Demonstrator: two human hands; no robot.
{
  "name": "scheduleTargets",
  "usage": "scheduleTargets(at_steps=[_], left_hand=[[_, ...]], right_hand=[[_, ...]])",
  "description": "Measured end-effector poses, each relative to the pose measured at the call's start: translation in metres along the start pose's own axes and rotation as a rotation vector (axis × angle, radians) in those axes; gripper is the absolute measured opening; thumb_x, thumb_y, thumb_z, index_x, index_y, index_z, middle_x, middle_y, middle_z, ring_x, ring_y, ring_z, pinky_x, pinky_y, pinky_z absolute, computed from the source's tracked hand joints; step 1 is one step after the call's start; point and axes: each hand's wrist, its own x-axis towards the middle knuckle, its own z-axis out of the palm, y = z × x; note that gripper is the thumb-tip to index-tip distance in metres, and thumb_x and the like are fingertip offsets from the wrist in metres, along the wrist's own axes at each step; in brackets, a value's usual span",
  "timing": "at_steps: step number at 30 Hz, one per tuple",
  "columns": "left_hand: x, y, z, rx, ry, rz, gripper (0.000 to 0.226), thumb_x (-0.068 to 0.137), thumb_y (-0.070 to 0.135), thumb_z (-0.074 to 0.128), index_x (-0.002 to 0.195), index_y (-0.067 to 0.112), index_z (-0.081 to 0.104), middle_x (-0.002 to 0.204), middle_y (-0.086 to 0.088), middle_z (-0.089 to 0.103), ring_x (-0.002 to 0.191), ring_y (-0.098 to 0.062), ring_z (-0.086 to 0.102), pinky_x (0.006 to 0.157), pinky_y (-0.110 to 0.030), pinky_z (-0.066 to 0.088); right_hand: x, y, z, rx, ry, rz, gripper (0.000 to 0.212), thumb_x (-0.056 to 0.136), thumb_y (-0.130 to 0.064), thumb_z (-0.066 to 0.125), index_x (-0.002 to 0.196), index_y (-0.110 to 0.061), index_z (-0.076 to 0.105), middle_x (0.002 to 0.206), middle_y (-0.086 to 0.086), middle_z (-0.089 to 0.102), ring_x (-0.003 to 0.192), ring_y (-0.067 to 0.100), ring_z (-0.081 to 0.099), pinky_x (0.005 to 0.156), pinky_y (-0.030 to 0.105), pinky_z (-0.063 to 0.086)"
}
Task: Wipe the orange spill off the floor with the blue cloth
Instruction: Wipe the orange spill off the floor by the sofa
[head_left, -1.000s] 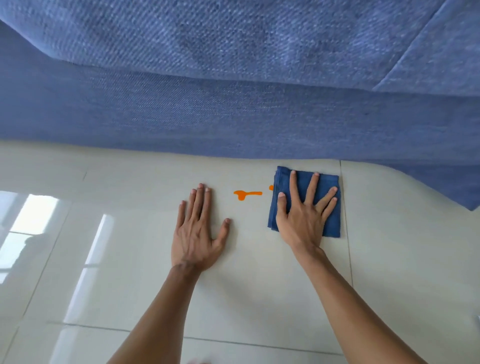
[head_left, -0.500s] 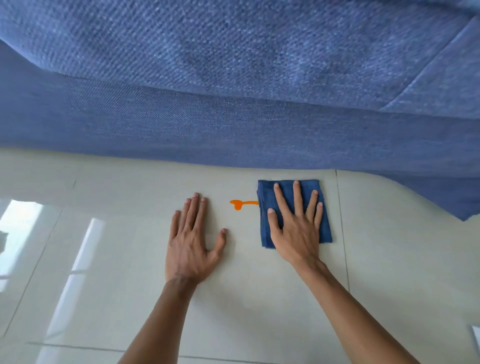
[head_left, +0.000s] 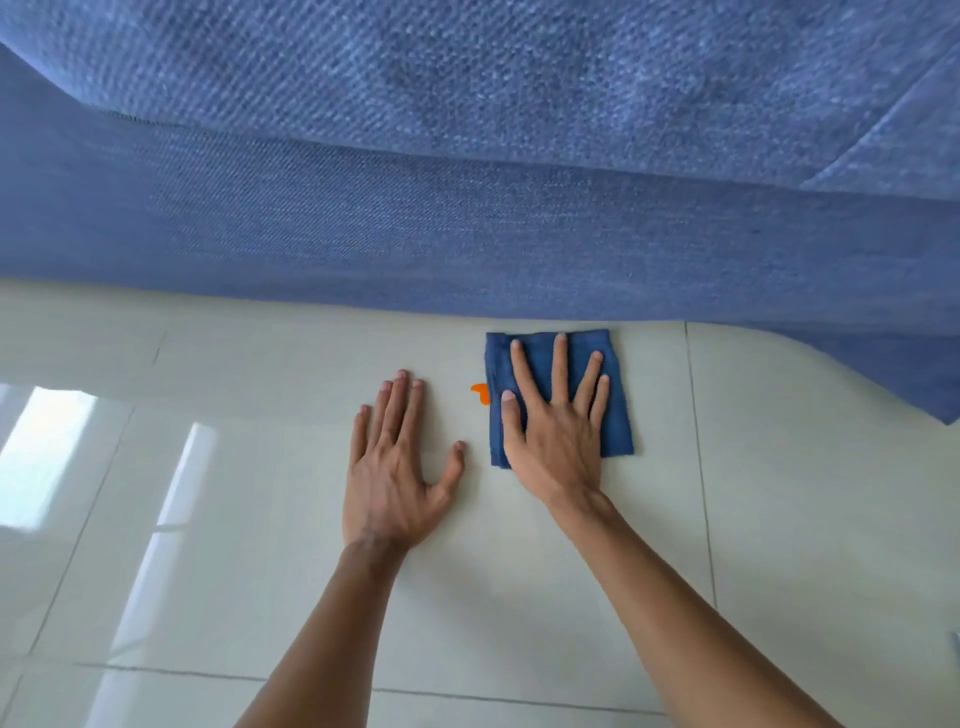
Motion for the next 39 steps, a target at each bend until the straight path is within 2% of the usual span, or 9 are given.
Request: scheduleTargets(at_steps=[3, 8, 13, 18, 23, 28, 33, 37, 39], left_hand=[[-0.001, 0.0, 0.0, 0.028, -0.021, 0.015, 0.081, 0.094, 0.06, 0.035, 0.16, 0.02, 0.008, 0.168, 0.004, 0.001, 0.156, -0.014, 0.002, 0.126, -0.037, 0.005], [-0.003, -0.023, -0.009, 0.057, -0.123, 0.135, 0.084, 0.095, 0.063, 0.026, 0.159, 0.019, -0.006, 0.167, 0.005, -0.011, 0.154, -0.011, -0.012, 0.126, -0.039, -0.002], [-0.011, -0.036, -0.016, 0.119, -0.08, 0.074, 0.094, 0.09, 0.071, 0.032, 0.159, 0.019, -0.005, 0.168, 0.004, -0.008, 0.155, -0.02, -0.008, 0.126, -0.045, -0.002], [-0.009, -0.036, -0.017, 0.119, -0.08, 0.084, 0.092, 0.089, 0.072, 0.03, 0.159, 0.021, -0.002, 0.168, 0.004, -0.008, 0.155, -0.019, -0.008, 0.126, -0.044, 0.003], [-0.009, -0.035, -0.02, 0.095, -0.086, 0.068, 0.092, 0.089, 0.071, 0.032, 0.16, 0.021, 0.002, 0.168, 0.004, -0.005, 0.156, -0.018, -0.005, 0.126, -0.043, 0.005], [-0.009, -0.036, -0.017, 0.087, -0.077, 0.074, 0.092, 0.089, 0.07, 0.036, 0.16, 0.021, 0.003, 0.168, 0.004, -0.003, 0.156, -0.018, -0.003, 0.126, -0.044, 0.006], [-0.01, -0.034, -0.02, 0.056, -0.071, 0.059, 0.092, 0.089, 0.068, 0.039, 0.16, 0.02, 0.006, 0.168, 0.005, 0.0, 0.156, -0.017, -0.002, 0.126, -0.043, 0.006], [-0.009, -0.035, -0.018, 0.053, -0.058, 0.052, 0.091, 0.089, 0.067, 0.041, 0.16, 0.02, 0.008, 0.168, 0.006, 0.001, 0.156, -0.016, -0.002, 0.126, -0.042, 0.005], [-0.009, -0.036, -0.017, 0.05, -0.057, 0.054, 0.089, 0.09, 0.064, 0.041, 0.159, 0.02, 0.009, 0.168, 0.005, 0.002, 0.156, -0.016, 0.0, 0.126, -0.042, 0.005]], right_hand=[[-0.017, 0.032, -0.01, -0.05, -0.049, -0.174, 0.058, 0.101, -0.053, 0.027, 0.158, -0.044, 0.018, 0.171, 0.004, 0.008, 0.156, 0.043, 0.001, 0.126, 0.058, 0.006], [0.013, -0.014, -0.001, 0.007, -0.022, 0.083, 0.06, 0.1, -0.052, 0.028, 0.158, -0.044, 0.017, 0.171, 0.009, 0.004, 0.154, 0.049, -0.002, 0.125, 0.061, 0.001], [-0.02, 0.04, -0.016, -0.093, -0.086, -0.381, 0.059, 0.101, -0.054, 0.032, 0.158, -0.044, 0.02, 0.172, 0.006, 0.005, 0.156, 0.042, 0.0, 0.126, 0.056, 0.007], [0.008, -0.017, 0.0, -0.02, -0.025, 0.028, 0.061, 0.098, -0.054, 0.029, 0.158, -0.045, 0.019, 0.171, 0.012, 0.003, 0.154, 0.05, -0.003, 0.125, 0.06, 0.004], [-0.018, 0.04, -0.017, -0.117, -0.09, -0.412, 0.058, 0.102, -0.053, 0.031, 0.158, -0.047, 0.017, 0.172, 0.005, 0.003, 0.156, 0.042, -0.001, 0.126, 0.056, 0.009], [0.007, -0.017, -0.002, -0.03, -0.011, 0.064, 0.06, 0.098, -0.055, 0.026, 0.157, -0.048, 0.019, 0.171, 0.01, 0.005, 0.154, 0.05, -0.002, 0.125, 0.06, 0.003], [-0.023, 0.046, -0.019, -0.116, -0.087, -0.399, 0.059, 0.101, -0.056, 0.028, 0.158, -0.046, 0.015, 0.172, 0.003, 0.003, 0.157, 0.04, -0.002, 0.126, 0.056, 0.01], [0.007, 0.007, -0.007, -0.026, -0.022, 0.072, 0.06, 0.099, -0.055, 0.026, 0.157, -0.047, 0.017, 0.171, 0.009, 0.005, 0.154, 0.049, -0.001, 0.125, 0.061, 0.005], [0.006, -0.024, -0.001, -0.023, -0.013, 0.025, 0.06, 0.099, -0.054, 0.029, 0.157, -0.045, 0.021, 0.171, 0.012, 0.007, 0.152, 0.053, 0.001, 0.124, 0.062, 0.005]])
